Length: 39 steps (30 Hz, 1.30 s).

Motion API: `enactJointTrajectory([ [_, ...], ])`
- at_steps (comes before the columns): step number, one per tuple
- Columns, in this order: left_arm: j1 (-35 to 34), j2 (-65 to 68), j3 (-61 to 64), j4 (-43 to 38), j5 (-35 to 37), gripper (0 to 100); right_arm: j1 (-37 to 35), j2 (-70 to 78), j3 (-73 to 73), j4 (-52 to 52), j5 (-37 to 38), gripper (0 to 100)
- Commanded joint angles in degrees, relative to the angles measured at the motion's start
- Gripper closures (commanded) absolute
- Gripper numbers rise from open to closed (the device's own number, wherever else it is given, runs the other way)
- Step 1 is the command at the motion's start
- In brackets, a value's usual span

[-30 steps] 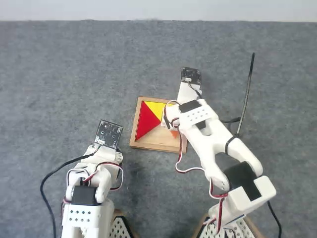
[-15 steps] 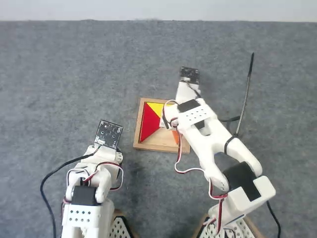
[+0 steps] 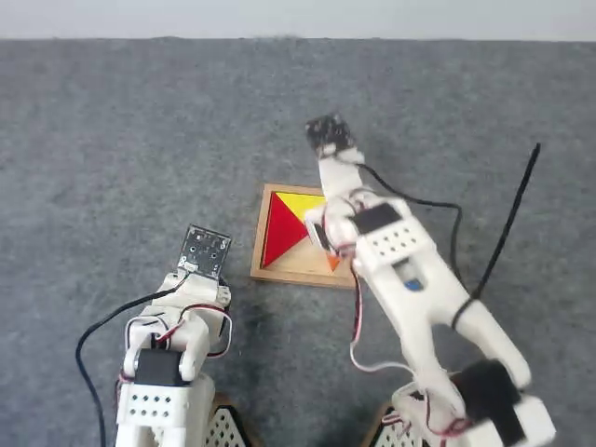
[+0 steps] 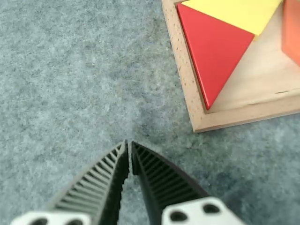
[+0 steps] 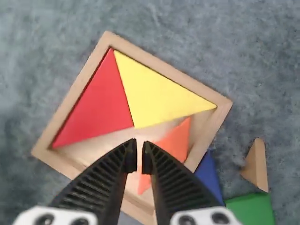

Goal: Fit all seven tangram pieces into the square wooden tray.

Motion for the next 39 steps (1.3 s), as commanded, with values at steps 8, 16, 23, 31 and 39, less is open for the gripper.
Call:
enactJointTrajectory([
  [8, -0.2, -0.7, -0.4, 0.3, 0.4, 99, 0.1, -4.6, 7.2, -9.4, 3.5, 99.1],
  [16, -0.2, -0.7, -0.4, 0.3, 0.4, 99, 3.3, -4.6, 7.0, -9.0, 3.8, 99.1],
  [23, -0.2, -0.7, -0.4, 0.3, 0.4, 99, 4.9, 4.2, 2.9, -6.0, 4.7, 99.1],
  [31, -0.2, -0.7, -0.4, 0.3, 0.4, 99, 4.4, 16.6, -5.9, 0.1, 5.0, 99.1],
  [39, -0.2, -0.7, -0.4, 0.3, 0.4, 99, -0.3, 20.4, -8.4, -2.3, 5.0, 99.1],
])
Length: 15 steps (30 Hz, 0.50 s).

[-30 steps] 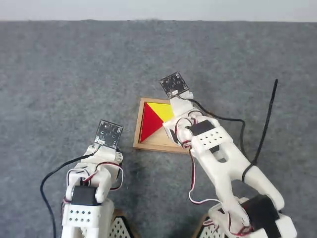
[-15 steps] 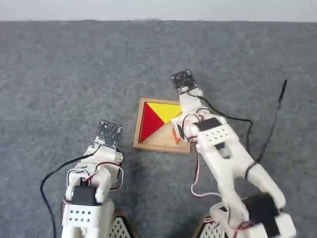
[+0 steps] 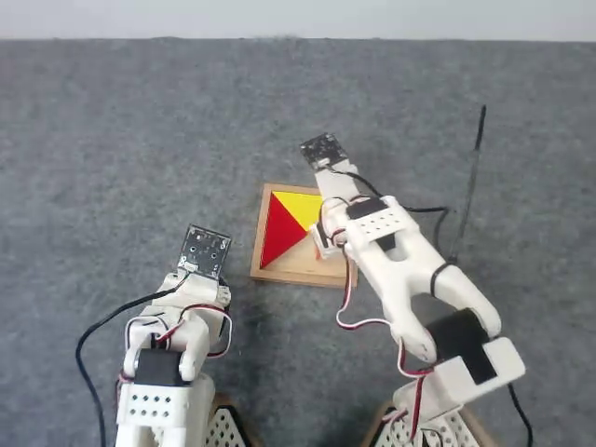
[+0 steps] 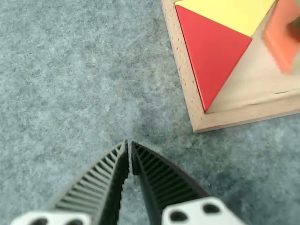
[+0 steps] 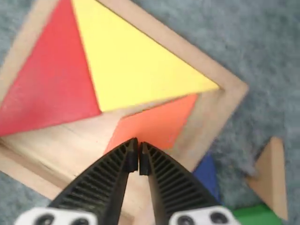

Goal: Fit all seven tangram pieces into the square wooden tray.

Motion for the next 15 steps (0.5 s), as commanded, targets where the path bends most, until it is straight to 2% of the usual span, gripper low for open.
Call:
enactJointTrajectory([
  [1, -0.3, -0.7, -0.4, 0.3, 0.4, 99, -1.8, 0.3, -1.9, -0.8, 0.8, 99.1],
  [8, -0.2, -0.7, -0.4, 0.3, 0.4, 99, -1.7, -11.5, -1.2, -1.0, 0.4, 99.1],
  [15, -0.2, -0.7, -0.4, 0.3, 0.4, 99, -1.8, -15.1, 6.8, -9.9, 1.3, 99.1],
])
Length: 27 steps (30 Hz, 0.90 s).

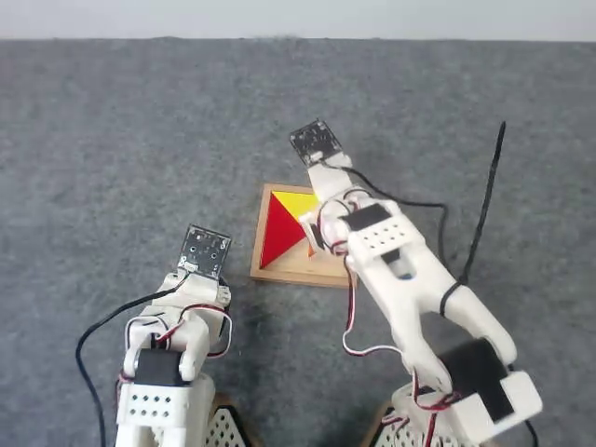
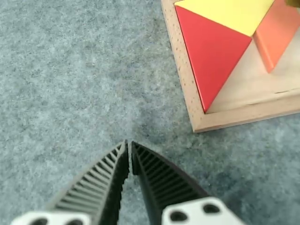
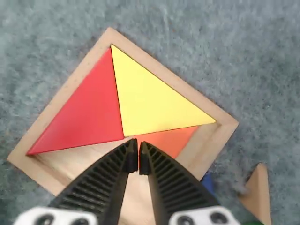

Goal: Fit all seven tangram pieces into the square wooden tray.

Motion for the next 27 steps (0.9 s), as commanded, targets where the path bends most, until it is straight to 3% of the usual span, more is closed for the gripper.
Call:
enactJointTrajectory([
  [1, -0.2, -0.7, -0.4, 0.3, 0.4, 99, -0.3, -2.9, 0.9, -3.6, 2.1, 99.1],
  [16, -0.2, -0.7, -0.4, 0.3, 0.4, 99, -0.7, 10.8, -4.6, 0.7, 3.3, 99.1],
  [27, -0.2, -0.7, -0.4, 0.3, 0.4, 99, -8.1, 10.8, -3.9, 3.5, 2.9, 99.1],
])
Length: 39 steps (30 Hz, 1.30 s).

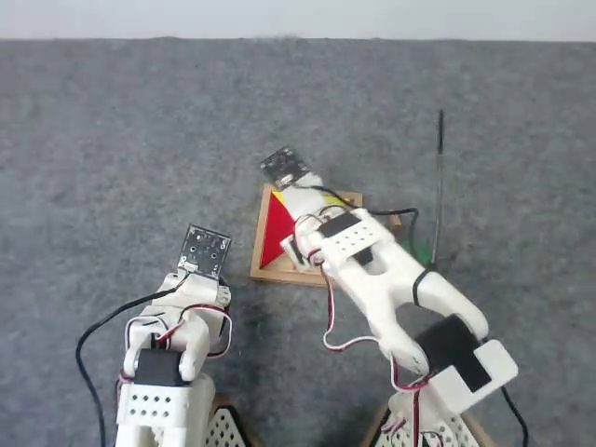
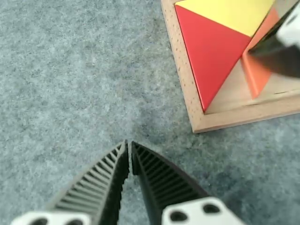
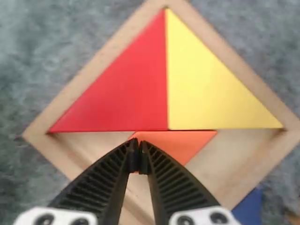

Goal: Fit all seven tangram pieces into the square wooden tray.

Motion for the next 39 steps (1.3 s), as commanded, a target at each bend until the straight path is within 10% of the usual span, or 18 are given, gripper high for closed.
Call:
enactJointTrajectory([
  [1, -0.2, -0.7, -0.4, 0.3, 0.4, 99, -1.5, 0.2, -0.4, 1.5, 0.6, 99.1],
  [18, -0.2, -0.7, -0.4, 0.3, 0.4, 99, 2.5, -30.3, 17.8, -6.6, 0.6, 99.1],
  [25, -0.2, -0.7, -0.4, 0.3, 0.4, 99, 10.9, -23.3, 15.0, -6.2, 1.1, 99.1],
  [39, -0.2, -0.7, -0.4, 0.3, 0.4, 99, 0.0, -4.1, 3.3, 3.3, 4.2, 99.1],
])
